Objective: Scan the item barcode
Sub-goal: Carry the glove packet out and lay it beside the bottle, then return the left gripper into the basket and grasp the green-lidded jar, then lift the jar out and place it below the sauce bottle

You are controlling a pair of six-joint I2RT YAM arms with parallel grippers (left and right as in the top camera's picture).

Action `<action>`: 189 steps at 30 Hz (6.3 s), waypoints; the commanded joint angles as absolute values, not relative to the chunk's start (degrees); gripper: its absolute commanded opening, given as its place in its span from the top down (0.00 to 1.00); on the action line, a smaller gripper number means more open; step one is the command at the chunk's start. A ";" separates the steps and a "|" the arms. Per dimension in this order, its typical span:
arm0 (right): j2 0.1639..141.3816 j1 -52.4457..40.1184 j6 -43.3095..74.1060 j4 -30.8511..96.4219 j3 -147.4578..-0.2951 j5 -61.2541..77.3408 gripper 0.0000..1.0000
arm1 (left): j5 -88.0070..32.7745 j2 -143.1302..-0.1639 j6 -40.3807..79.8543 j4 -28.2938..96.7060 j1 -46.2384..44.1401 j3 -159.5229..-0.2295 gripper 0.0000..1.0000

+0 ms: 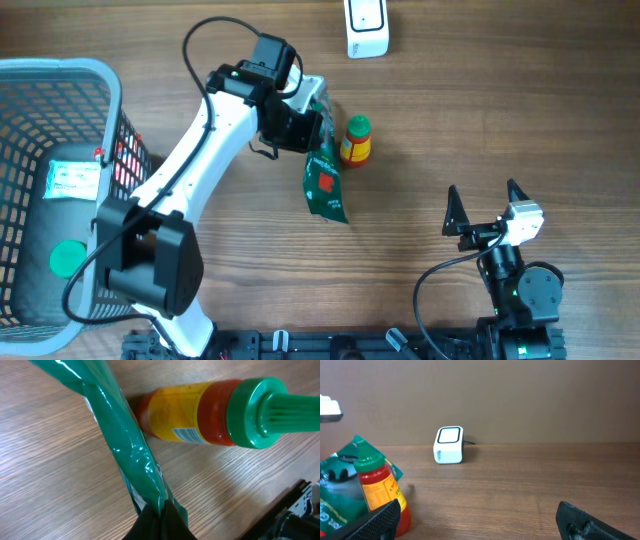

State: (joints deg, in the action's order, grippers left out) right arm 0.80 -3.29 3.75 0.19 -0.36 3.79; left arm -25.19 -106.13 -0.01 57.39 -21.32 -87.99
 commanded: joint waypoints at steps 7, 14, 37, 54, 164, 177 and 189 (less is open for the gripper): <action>0.82 -3.53 3.11 -0.01 -0.30 3.22 0.00 | -27.11 -104.73 -1.26 59.81 -21.78 -86.59 0.32; 0.82 -3.53 3.14 -0.01 -0.30 3.22 0.00 | -15.81 -97.54 0.67 64.20 -21.41 -94.30 0.00; 0.82 -3.53 3.14 -0.01 -0.30 3.22 0.00 | 10.74 -79.42 57.17 86.24 25.36 -104.90 0.00; 0.82 -3.53 3.14 -0.01 -0.30 3.22 0.00 | 13.32 -79.50 67.42 85.65 43.48 -83.20 0.00; 0.82 -3.53 3.11 -0.01 -0.30 3.22 0.00 | 7.18 -119.61 50.13 55.44 -49.63 -91.72 0.39; 0.82 -3.53 3.11 -0.01 -0.30 3.22 0.00 | 7.14 -113.03 50.09 67.68 -49.78 -97.49 0.00; 0.82 -3.53 3.14 -0.01 -0.30 3.22 0.00 | 31.22 -85.36 46.68 70.46 -49.71 -100.20 0.00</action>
State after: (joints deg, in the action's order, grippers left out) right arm 0.80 -3.29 3.73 0.19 -0.34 3.79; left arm 15.86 -91.70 47.79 69.45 -49.52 -99.57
